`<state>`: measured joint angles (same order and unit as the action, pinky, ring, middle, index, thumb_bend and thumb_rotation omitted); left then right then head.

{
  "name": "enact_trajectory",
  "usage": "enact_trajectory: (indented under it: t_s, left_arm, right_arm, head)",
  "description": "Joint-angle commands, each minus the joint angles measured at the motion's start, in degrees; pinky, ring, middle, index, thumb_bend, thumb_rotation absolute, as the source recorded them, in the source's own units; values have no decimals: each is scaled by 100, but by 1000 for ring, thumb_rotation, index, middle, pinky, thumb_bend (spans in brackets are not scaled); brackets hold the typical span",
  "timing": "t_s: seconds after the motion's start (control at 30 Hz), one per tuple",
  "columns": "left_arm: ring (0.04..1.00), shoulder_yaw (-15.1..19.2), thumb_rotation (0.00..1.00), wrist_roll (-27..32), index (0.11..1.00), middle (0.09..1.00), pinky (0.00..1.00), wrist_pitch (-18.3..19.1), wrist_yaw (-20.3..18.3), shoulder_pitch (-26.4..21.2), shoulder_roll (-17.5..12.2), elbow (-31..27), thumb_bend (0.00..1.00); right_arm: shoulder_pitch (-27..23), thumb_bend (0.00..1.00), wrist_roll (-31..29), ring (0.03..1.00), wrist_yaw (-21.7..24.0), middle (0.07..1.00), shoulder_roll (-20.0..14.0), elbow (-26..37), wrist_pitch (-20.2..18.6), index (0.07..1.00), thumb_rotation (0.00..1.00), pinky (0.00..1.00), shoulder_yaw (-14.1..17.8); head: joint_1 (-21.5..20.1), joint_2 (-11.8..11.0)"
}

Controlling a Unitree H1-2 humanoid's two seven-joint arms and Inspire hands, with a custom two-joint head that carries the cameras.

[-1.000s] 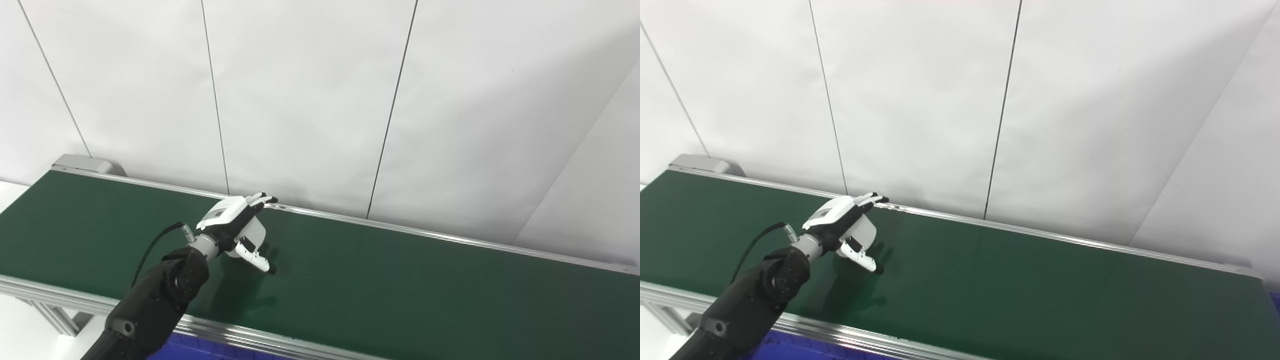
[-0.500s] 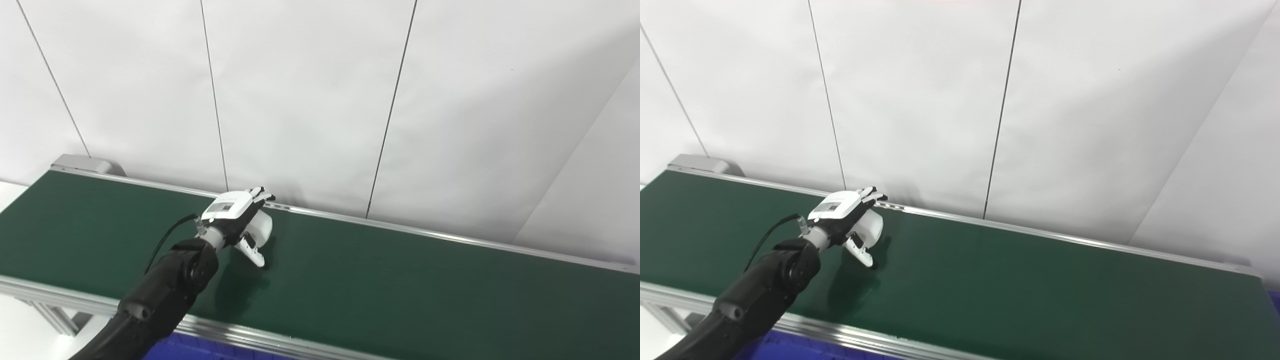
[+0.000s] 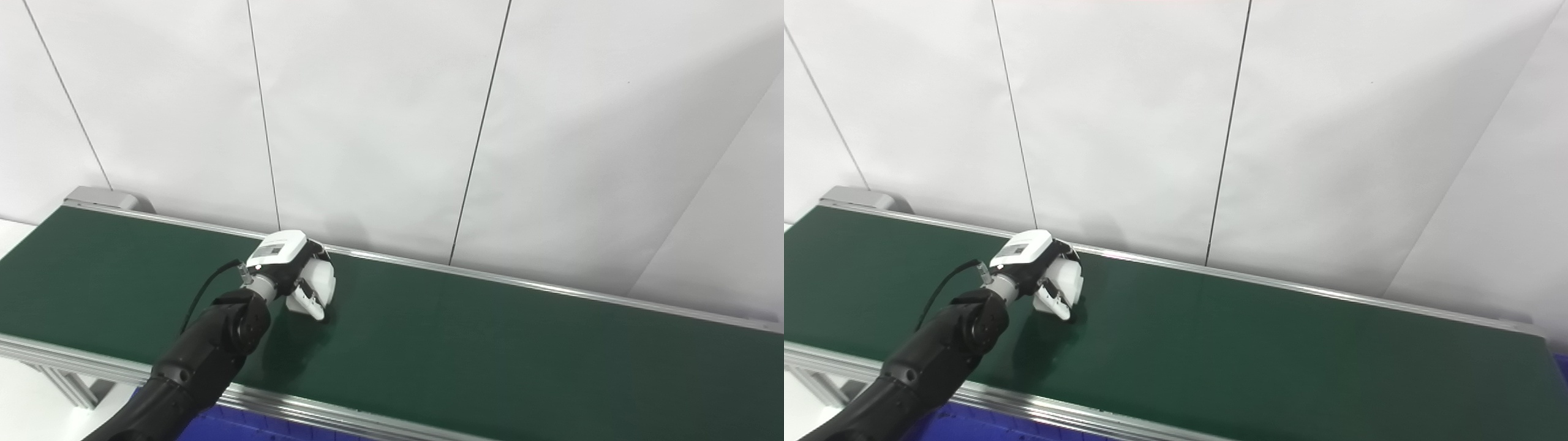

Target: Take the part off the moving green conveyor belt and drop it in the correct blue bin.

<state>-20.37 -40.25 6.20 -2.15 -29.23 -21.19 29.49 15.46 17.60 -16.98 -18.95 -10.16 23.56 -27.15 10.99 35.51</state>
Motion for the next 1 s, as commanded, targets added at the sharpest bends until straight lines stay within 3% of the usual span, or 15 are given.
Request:
enact_trajectory:
  t_s: [0.0, 0.13, 0.3, 0.5, 0.57, 0.67, 0.73, 0.97]
  left_arm:
    - [441, -95, 0, -32, 491, 517, 453, 249, -423, 30, -160, -64, 501]
    - [438, -11, 0, 74, 486, 517, 447, 257, -527, 121, -253, -399, 501]
    - [427, 532, 0, 676, 505, 501, 411, 71, -450, 510, -269, -1279, 501]
    - [455, 1226, 0, 1560, 482, 512, 458, -172, -608, 1440, -248, -3081, 500]
    - [463, 1392, 0, 1841, 476, 512, 459, -396, -600, 1762, -246, -3456, 500]
    - [467, 1606, 0, 2520, 472, 514, 463, -1167, -697, 2291, -302, -3638, 499]
    - [465, 1673, 0, 2819, 471, 521, 459, -1420, -808, 2513, -341, -3687, 499]
    - [492, 1635, 0, 3560, 445, 527, 489, -2567, -1159, 3410, -351, -3256, 497]
  right_arm:
    - [-20, 760, -8, 817, -91, 860, -30, 107, 336, 901, 352, 716, 34]
    - [-31, 763, -5, 818, -120, 860, -21, 100, 336, 899, 349, 719, 23]
    - [9, 761, 53, 820, -104, 862, 17, 162, 335, 897, 345, 721, 62]
    - [67, 762, 94, 814, -104, 859, 98, 280, 335, 889, 333, 715, 106]
    - [98, 764, 133, 811, -66, 855, 140, 341, 333, 889, 343, 714, 150]
    - [146, 768, 244, 809, 17, 851, 228, 432, 332, 888, 352, 714, 250]
    - [171, 768, 290, 806, 84, 848, 288, 488, 328, 888, 354, 715, 303]
    - [276, 763, 368, 803, 412, 844, 582, 763, 164, 879, 364, 708, 521]
  head:
    - [9, -2]
    - [-26, 20]
    - [-113, 84]
    - [-417, 276]
    - [-561, 356]
    - [-813, 506]
    - [-951, 588]
    - [-1190, 862]
